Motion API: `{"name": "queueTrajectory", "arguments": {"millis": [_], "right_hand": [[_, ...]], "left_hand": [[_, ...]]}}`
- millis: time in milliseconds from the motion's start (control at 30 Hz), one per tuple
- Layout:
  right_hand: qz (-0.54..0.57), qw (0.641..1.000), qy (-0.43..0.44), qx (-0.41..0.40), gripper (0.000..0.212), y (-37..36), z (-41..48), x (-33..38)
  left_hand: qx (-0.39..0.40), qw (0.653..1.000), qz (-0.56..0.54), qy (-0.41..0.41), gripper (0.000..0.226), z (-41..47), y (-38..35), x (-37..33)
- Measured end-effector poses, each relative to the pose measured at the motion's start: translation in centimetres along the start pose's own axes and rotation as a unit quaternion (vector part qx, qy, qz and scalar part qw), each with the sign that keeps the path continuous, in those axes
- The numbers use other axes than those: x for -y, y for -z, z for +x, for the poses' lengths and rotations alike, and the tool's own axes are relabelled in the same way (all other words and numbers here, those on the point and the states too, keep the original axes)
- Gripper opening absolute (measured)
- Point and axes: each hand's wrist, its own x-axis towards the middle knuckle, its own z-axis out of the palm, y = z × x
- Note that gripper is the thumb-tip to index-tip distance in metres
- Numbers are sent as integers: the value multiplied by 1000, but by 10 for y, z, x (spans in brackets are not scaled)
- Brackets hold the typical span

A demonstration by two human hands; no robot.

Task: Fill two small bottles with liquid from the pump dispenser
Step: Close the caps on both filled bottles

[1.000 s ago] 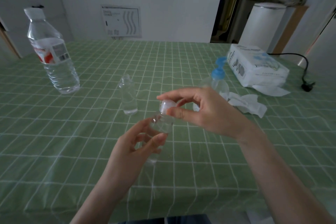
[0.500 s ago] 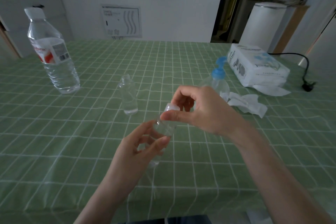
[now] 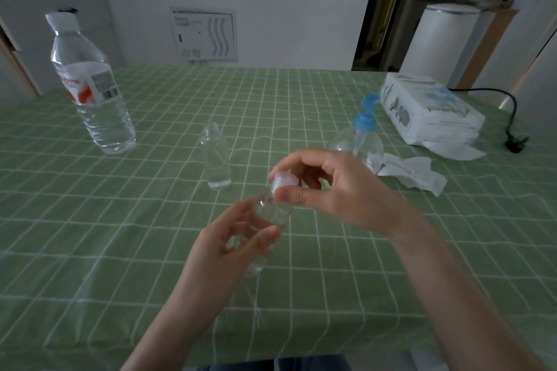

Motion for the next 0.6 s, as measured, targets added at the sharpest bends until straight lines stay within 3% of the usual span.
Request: {"name": "queueTrajectory", "arguments": {"millis": [133, 233, 400, 600], "right_hand": [[-18, 1000, -11, -18, 35, -2, 3, -2], [5, 1000, -8, 24, 30, 2, 0, -2], [0, 1000, -10, -24, 32, -2, 0, -6], [34, 999, -5, 11, 31, 1, -4, -6]], "left_hand": [[9, 1000, 0, 2, 32, -2, -2, 0], [5, 1000, -15, 7, 35, -2, 0, 1], [12, 1000, -2, 2, 35, -3, -3, 2], [-2, 1000, -26, 14, 43, -5, -3, 3]]}}
